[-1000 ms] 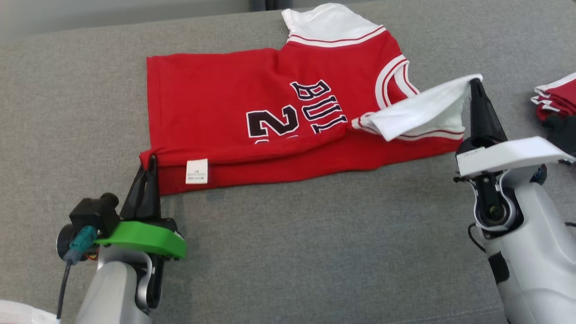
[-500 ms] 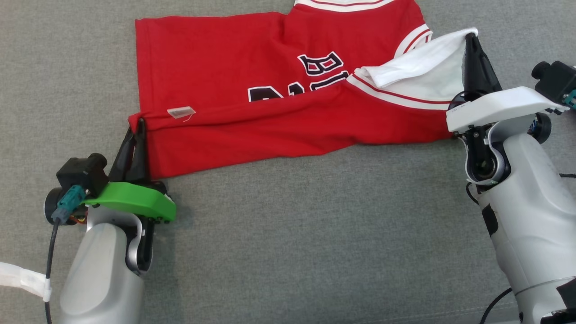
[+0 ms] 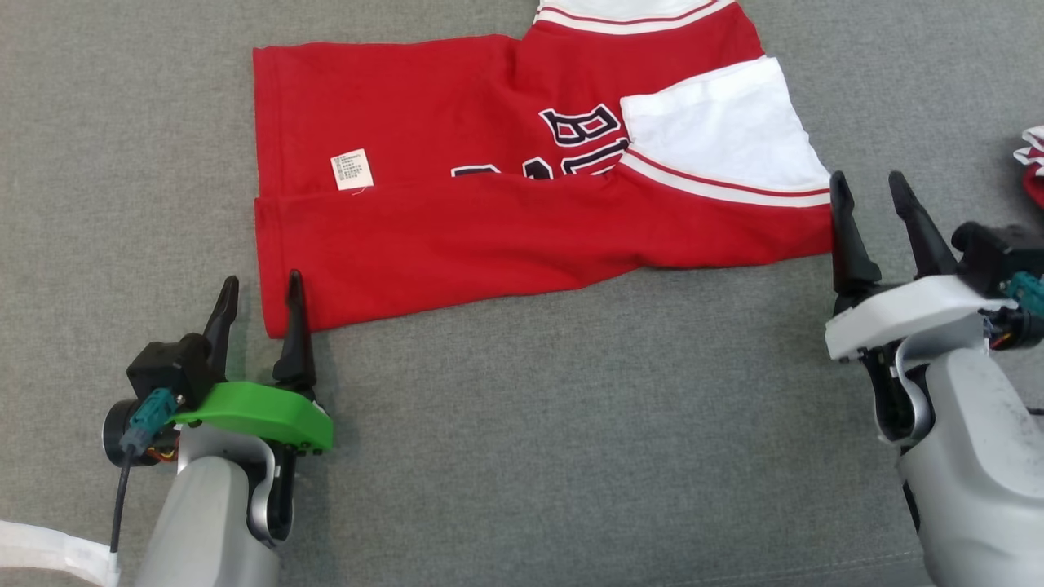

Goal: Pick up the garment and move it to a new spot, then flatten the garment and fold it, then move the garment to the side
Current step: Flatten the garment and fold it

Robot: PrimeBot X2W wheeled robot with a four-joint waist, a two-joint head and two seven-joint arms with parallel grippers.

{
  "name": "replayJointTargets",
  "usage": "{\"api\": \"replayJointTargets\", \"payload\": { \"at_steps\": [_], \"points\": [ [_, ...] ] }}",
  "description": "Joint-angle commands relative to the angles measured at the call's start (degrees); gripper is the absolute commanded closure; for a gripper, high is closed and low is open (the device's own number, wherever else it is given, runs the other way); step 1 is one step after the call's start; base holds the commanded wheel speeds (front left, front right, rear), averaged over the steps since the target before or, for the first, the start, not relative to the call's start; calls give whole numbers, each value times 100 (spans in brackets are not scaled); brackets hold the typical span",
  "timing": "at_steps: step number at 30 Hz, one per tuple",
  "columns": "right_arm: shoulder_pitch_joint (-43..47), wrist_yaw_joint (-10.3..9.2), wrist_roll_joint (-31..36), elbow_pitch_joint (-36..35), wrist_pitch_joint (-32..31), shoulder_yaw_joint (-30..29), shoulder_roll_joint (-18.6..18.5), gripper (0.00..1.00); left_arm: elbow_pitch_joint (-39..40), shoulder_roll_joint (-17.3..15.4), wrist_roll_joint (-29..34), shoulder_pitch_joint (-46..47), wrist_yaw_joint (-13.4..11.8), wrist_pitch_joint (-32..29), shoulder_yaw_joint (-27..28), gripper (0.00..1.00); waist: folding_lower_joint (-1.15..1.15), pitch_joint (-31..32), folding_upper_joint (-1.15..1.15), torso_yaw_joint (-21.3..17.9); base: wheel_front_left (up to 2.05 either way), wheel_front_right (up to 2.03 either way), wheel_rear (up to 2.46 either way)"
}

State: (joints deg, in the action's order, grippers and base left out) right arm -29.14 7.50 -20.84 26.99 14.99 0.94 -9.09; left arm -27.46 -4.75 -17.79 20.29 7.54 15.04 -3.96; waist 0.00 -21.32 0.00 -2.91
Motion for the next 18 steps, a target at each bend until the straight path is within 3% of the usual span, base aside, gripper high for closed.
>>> {"api": "replayJointTargets", "payload": {
  "at_steps": [1,18],
  "points": [
    [136,-4,122,23,24,-19,24,0,12,-5,22,-36,-16,18,2,0,0,-3,0,1,0,0,0],
    [-103,-4,367,1195,12,-395,340,0,-555,-159,-175,195,-16,4,-439,0,0,-159,0,94,0,0,0]
  ]
}}
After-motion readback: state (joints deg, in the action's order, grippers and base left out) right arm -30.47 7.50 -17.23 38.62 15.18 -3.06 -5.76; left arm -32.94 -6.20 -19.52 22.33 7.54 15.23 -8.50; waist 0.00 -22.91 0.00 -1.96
